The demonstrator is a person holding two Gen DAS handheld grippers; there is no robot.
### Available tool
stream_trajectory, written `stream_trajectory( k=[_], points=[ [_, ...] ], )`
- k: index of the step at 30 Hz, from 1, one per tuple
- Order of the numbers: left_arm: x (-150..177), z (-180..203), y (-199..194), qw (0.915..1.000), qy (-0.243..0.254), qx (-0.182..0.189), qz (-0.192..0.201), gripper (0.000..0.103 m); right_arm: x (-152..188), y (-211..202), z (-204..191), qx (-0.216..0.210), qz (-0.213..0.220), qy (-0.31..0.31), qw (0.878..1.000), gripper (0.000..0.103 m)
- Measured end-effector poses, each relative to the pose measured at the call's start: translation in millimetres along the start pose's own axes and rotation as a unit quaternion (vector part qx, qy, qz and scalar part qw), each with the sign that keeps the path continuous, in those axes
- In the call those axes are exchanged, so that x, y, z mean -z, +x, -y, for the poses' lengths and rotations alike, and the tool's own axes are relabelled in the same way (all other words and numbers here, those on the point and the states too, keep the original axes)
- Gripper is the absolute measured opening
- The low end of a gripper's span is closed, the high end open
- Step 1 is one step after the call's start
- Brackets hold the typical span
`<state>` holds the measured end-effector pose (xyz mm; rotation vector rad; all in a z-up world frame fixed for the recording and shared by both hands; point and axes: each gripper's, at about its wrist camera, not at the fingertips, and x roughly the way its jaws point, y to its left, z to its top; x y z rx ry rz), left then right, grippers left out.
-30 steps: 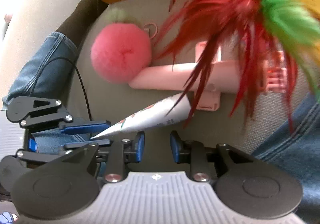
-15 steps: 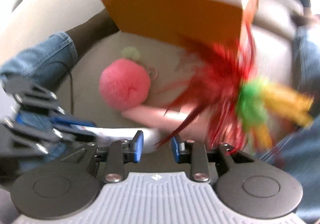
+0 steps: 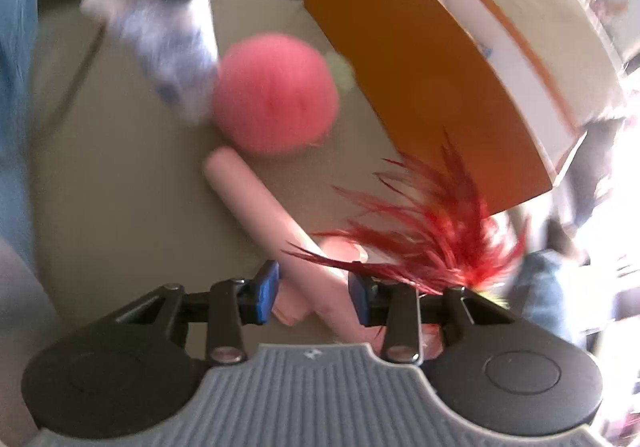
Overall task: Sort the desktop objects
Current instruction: 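Grasp the pink stick with the right gripper while the left gripper holds the lotion tube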
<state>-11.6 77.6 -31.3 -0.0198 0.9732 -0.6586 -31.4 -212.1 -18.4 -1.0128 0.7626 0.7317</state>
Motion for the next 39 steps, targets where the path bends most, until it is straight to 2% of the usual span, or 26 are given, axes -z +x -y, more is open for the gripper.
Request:
stream_trajectory(
  k=[3, 5, 10, 13, 20, 22, 26, 27, 34, 38, 39],
  points=[
    [1, -7, 2, 0.9999, -0.009, -0.009, 0.003, 0.008, 8, -16, -7, -0.024, 0.018, -0.016, 0.999, 0.040],
    [1, -8, 7, 0.9999, -0.010, -0.011, -0.002, 0.008, 11, -15, -14, -0.030, 0.005, -0.023, 0.999, 0.040],
    [6, -6, 10, 0.9999, -0.004, -0.012, -0.008, 0.008, 17, 12, -34, 0.010, -0.028, -0.066, 0.997, 0.034],
    [7, -9, 11, 0.9999, -0.009, -0.009, -0.006, 0.008, 20, 23, -43, 0.030, -0.030, -0.094, 0.995, 0.030],
    [8, -6, 14, 0.9999, -0.002, -0.016, 0.001, 0.008, 24, 34, -56, 0.064, -0.025, -0.127, 0.990, 0.028],
    [8, -7, 13, 0.9999, -0.004, -0.015, 0.003, 0.008, 23, 37, -57, 0.079, -0.028, -0.128, 0.988, 0.019],
    [10, -9, 12, 0.9998, -0.007, -0.014, 0.008, 0.008, 21, 32, -56, 0.093, -0.016, -0.130, 0.987, 0.010],
    [10, -10, 12, 0.9998, -0.009, -0.014, 0.009, 0.008, 20, 29, -54, 0.085, -0.013, -0.120, 0.989, 0.000],
    [12, -13, 11, 0.9997, -0.013, -0.013, 0.016, 0.008, 2, 0, -30, 0.080, 0.020, -0.067, 0.994, 0.000],
    [12, -13, 11, 0.9997, -0.012, -0.012, 0.018, 0.008, -6, 2, -28, 0.081, 0.022, -0.092, 0.992, 0.000],
    [12, -13, 11, 0.9997, -0.012, -0.012, 0.019, 0.008, -5, 4, -29, 0.083, 0.019, -0.104, 0.991, 0.005]
  ],
)
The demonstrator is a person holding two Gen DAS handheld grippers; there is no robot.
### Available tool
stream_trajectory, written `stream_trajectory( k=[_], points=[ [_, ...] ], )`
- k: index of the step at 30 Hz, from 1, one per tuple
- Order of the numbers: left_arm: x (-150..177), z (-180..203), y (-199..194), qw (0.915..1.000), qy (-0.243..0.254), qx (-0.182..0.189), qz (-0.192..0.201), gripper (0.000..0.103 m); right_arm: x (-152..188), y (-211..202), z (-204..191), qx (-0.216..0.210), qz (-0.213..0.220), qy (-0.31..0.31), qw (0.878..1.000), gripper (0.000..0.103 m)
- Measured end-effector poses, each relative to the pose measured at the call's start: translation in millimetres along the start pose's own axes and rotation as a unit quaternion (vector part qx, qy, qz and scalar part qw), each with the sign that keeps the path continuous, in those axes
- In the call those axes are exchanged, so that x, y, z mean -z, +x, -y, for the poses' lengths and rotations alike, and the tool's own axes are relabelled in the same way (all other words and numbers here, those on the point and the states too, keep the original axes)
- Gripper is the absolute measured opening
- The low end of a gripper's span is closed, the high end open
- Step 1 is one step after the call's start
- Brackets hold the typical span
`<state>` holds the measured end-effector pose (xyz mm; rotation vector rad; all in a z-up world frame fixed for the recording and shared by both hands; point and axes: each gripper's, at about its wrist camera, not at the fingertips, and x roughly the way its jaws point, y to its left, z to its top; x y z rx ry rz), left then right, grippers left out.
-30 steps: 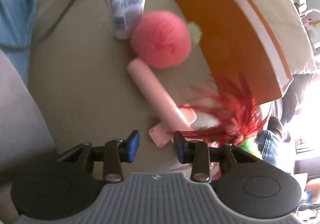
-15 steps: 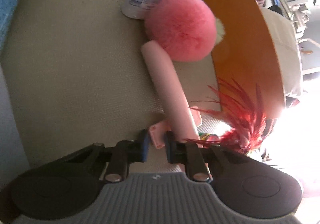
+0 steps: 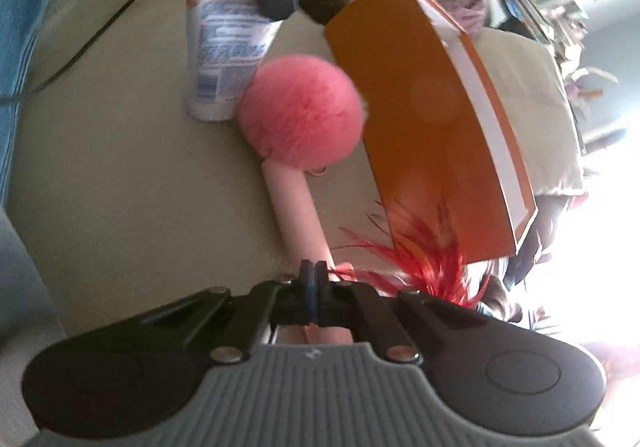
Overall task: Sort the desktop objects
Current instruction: 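Grasp the pink stick with the right gripper while the left gripper holds the lotion tube, then carry the lotion tube and pink stick over the orange box and lower them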
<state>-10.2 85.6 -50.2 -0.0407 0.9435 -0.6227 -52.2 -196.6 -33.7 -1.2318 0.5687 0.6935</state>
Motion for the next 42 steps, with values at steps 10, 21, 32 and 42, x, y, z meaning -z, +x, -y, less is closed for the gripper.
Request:
stream_trajectory(
  k=[10, 21, 32, 42],
  points=[
    [-1, -2, 1, 1.0000, -0.001, 0.002, 0.003, 0.008, -1, 22, -9, -0.013, -0.006, -0.046, 0.999, 0.042],
    [-1, -6, 2, 0.9999, -0.014, 0.005, 0.006, 0.008, -10, 11, 31, -0.090, -0.011, 0.067, 0.994, 0.029],
    [-11, -5, -10, 0.9998, -0.016, 0.001, 0.012, 0.009, -5, -2, 133, -0.286, -0.031, 0.339, 0.896, 0.028],
    [-62, -1, -47, 0.9977, -0.018, 0.043, 0.049, 0.009, -3, -12, 213, -0.308, 0.014, 0.459, 0.834, 0.028]
  ],
)
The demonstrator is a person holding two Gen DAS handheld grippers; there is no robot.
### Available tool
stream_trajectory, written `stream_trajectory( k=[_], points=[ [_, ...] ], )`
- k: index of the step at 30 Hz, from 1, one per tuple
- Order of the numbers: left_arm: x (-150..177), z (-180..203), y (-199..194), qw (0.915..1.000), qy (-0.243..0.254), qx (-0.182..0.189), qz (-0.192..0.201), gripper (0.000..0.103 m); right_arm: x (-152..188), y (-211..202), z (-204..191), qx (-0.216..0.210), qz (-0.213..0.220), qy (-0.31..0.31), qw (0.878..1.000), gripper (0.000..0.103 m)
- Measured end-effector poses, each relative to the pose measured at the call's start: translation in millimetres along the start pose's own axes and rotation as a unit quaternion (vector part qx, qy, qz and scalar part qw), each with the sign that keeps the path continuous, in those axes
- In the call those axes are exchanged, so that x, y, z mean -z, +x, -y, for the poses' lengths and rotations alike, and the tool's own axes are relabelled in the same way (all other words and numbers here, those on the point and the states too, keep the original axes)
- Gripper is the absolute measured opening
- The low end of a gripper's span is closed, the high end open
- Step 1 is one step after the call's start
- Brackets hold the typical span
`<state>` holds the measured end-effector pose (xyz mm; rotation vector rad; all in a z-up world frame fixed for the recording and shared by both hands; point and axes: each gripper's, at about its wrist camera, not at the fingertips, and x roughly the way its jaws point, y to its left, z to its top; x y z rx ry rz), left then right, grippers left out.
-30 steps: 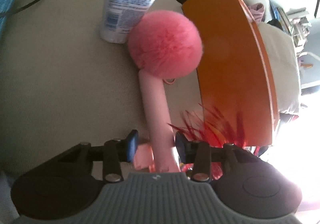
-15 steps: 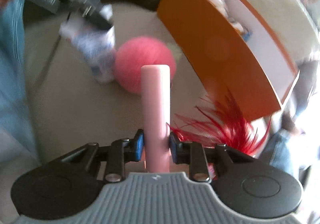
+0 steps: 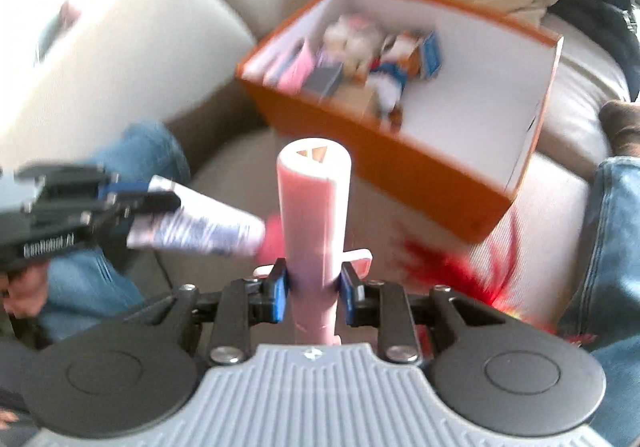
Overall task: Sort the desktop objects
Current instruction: 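Carry the lotion tube and pink stick over the orange box and lower them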
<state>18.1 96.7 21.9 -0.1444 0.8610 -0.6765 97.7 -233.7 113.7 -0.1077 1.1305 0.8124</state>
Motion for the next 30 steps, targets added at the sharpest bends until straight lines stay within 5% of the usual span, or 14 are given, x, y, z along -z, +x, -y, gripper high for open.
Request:
stream_trajectory(
  k=[8, 13, 19, 30],
  points=[
    [-72, 18, -13, 0.9982, 0.026, 0.024, 0.049, 0.008, -75, -40, 33, 0.001, 0.093, 0.038, 0.995, 0.028],
    [-111, 27, 6, 0.9968, 0.046, 0.012, 0.064, 0.008, -114, -35, 52, 0.046, 0.097, 0.049, 0.993, 0.028],
    [-134, 23, 61, 0.9989, 0.038, 0.008, 0.025, 0.008, -145, 20, 83, 0.094, 0.012, 0.058, 0.994, 0.028],
    [-131, 5, 121, 0.9986, 0.017, 0.025, -0.043, 0.008, -150, 101, 98, 0.118, -0.143, 0.033, 0.982, 0.028]
  ],
)
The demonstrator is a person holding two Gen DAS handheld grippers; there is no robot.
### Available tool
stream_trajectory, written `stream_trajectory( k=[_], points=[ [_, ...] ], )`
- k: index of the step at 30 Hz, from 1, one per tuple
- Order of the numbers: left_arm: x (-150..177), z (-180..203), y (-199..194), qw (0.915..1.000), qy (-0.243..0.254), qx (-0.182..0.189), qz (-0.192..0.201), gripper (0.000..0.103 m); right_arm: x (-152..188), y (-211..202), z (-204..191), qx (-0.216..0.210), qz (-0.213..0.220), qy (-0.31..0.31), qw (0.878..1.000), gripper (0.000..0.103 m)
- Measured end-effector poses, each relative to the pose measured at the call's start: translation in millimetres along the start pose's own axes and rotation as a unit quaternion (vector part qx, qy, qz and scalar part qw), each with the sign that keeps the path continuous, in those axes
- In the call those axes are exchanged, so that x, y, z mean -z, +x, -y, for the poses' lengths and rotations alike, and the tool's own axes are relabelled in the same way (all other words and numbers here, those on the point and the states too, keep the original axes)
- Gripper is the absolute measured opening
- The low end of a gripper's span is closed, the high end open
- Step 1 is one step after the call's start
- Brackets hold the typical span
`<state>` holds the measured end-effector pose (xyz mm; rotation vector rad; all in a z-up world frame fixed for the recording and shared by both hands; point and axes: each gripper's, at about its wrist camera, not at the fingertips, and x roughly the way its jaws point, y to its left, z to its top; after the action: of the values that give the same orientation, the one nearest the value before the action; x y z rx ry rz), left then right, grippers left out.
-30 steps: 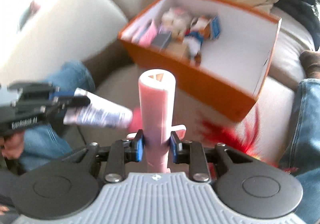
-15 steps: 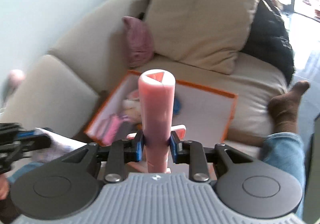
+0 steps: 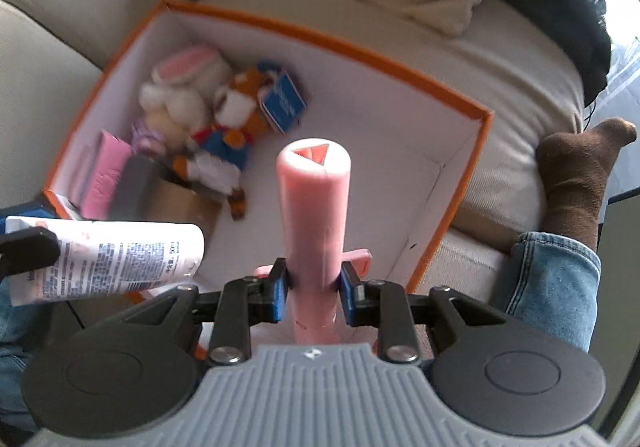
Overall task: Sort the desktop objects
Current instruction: 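Carry the lotion tube and pink stick over the orange box and lower them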
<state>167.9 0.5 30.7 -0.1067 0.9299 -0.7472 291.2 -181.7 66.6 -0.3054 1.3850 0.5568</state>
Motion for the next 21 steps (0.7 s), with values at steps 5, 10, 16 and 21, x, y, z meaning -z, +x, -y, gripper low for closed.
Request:
stream_trajectory(
  k=[5, 10, 16, 21],
  points=[
    [2, -9, 11, 0.9999, -0.010, 0.004, -0.006, 0.008, -14, 18, 7, 0.014, -0.019, 0.013, 1.000, 0.028],
    [5, -14, 13, 0.9998, -0.016, 0.012, -0.007, 0.008, -29, 30, 2, 0.065, -0.020, 0.018, 0.998, 0.029],
    [9, -17, 15, 0.9996, -0.019, 0.016, -0.009, 0.008, -34, 41, -6, 0.103, -0.016, 0.003, 0.995, 0.029],
    [10, -21, 18, 0.9995, -0.028, 0.013, -0.007, 0.008, -35, 47, -9, 0.124, -0.018, -0.007, 0.992, 0.029]
  ],
)
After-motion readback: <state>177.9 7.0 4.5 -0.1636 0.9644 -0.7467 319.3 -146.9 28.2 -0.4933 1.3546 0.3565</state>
